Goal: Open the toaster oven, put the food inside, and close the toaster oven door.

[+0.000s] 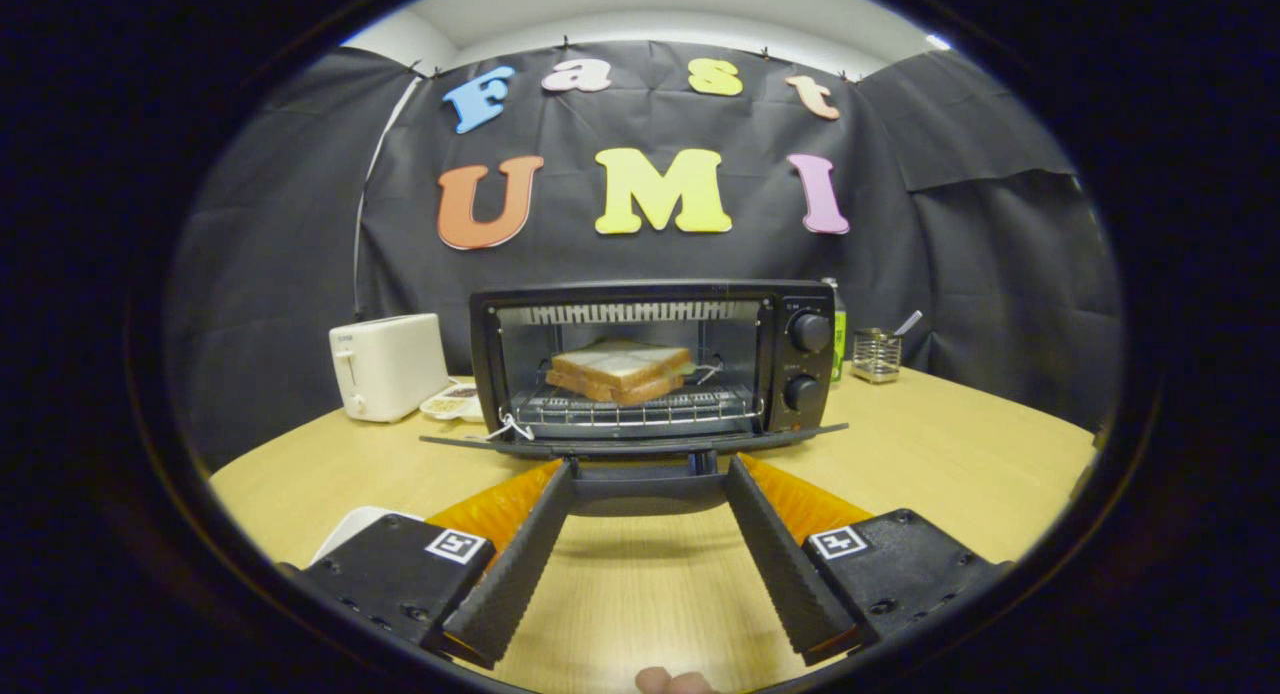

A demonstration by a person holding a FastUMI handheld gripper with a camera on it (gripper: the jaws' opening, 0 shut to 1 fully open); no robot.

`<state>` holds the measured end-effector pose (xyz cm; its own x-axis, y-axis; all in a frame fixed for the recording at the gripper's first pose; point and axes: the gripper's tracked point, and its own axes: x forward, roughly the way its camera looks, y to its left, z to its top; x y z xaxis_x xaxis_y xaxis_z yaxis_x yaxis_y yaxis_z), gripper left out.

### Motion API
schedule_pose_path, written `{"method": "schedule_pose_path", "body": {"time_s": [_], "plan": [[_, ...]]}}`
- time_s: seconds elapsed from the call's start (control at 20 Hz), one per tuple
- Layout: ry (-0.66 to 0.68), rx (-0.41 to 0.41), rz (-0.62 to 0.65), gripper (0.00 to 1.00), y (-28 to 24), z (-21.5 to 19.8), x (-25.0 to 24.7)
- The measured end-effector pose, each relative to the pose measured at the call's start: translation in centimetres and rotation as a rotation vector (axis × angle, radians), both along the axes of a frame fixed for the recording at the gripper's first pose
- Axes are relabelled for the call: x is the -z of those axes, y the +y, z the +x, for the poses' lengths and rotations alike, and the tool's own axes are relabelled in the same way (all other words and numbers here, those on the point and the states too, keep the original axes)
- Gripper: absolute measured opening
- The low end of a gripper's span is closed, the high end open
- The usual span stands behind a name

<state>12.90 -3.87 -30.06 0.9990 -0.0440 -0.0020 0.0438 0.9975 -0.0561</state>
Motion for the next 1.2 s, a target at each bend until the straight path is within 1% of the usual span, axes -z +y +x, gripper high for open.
{"method": "schedule_pose_path", "body": {"time_s": [0.05, 0.15, 0.25, 0.3, 0.45, 0.5, 0.65, 0.75, 0.8, 0.95, 1.05, 1.1, 1.2], "plan": [[-0.056, -0.008, -0.010, 1.00, 0.1, 0.3, -1.0], [-0.119, -0.025, -0.035, 1.00, 0.2, 1.1, -2.2], [-0.152, -0.032, -0.034, 1.00, 0.2, 1.8, -2.7], [-0.164, -0.033, -0.035, 1.00, 0.5, 0.8, -3.0], [-0.201, -0.046, -0.043, 1.00, 0.8, 1.3, -3.9], [-0.201, -0.058, -0.063, 1.00, 1.1, 2.3, -3.9], [-0.209, -0.108, -0.124, 1.00, 2.6, 2.9, -4.4], [-0.207, -0.106, -0.159, 1.00, 2.8, 3.5, -4.9], [-0.206, -0.111, -0.156, 1.00, 2.9, 3.9, -5.1], [-0.197, -0.105, -0.092, 1.00, 3.0, 4.9, -6.4], [-0.165, -0.097, -0.088, 1.00, 2.6, 6.1, -7.6], [-0.159, -0.110, -0.084, 1.00, 2.8, 6.4, -8.7], [-0.187, -0.125, -0.059, 1.00, 3.1, 5.9, -12.4]]}}
